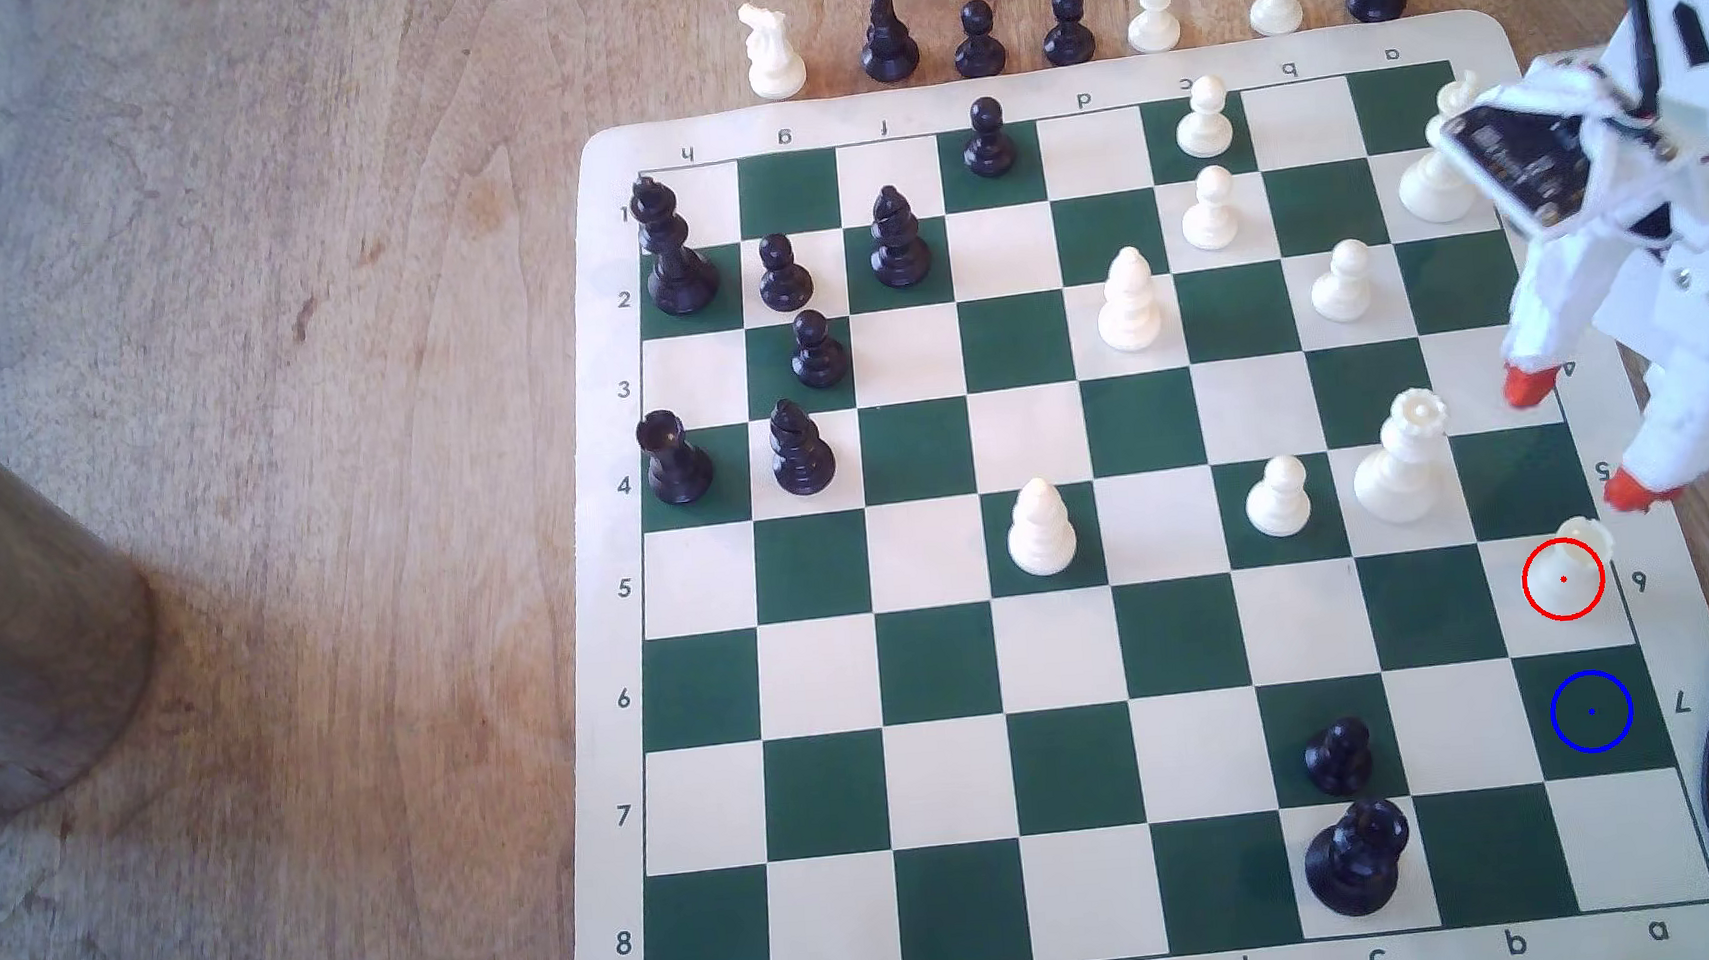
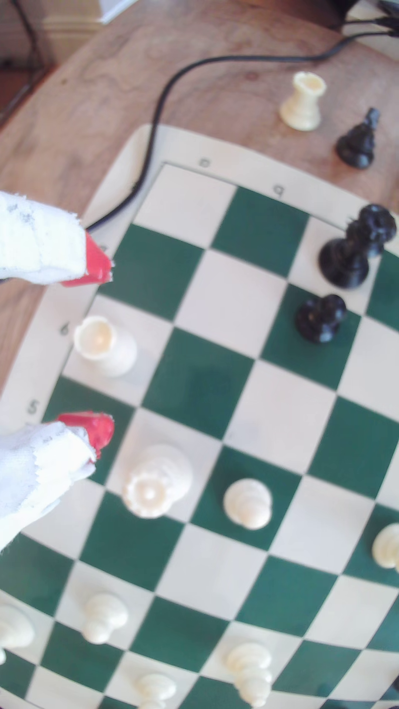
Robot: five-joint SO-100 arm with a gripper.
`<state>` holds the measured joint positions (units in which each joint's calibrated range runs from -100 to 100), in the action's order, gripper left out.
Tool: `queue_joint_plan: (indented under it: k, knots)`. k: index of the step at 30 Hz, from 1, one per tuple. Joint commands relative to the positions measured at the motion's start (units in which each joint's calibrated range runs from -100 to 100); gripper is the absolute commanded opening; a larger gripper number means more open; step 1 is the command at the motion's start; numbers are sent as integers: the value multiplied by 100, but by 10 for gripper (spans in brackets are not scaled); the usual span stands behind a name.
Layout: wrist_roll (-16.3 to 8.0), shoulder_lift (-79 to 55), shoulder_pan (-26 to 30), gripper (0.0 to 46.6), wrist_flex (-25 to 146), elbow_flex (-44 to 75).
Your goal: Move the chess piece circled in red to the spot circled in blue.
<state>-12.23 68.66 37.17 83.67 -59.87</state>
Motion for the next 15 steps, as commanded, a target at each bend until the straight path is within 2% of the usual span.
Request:
queue_joint_plan:
  k: [1, 5, 9, 15]
  knots:
    - [10, 44, 237, 188, -209, -205]
    - [5, -7, 519, 203, -201, -332]
    - [-10, -585, 816, 196, -480, -341]
    - [-29, -916, 863, 191, -1086, -785]
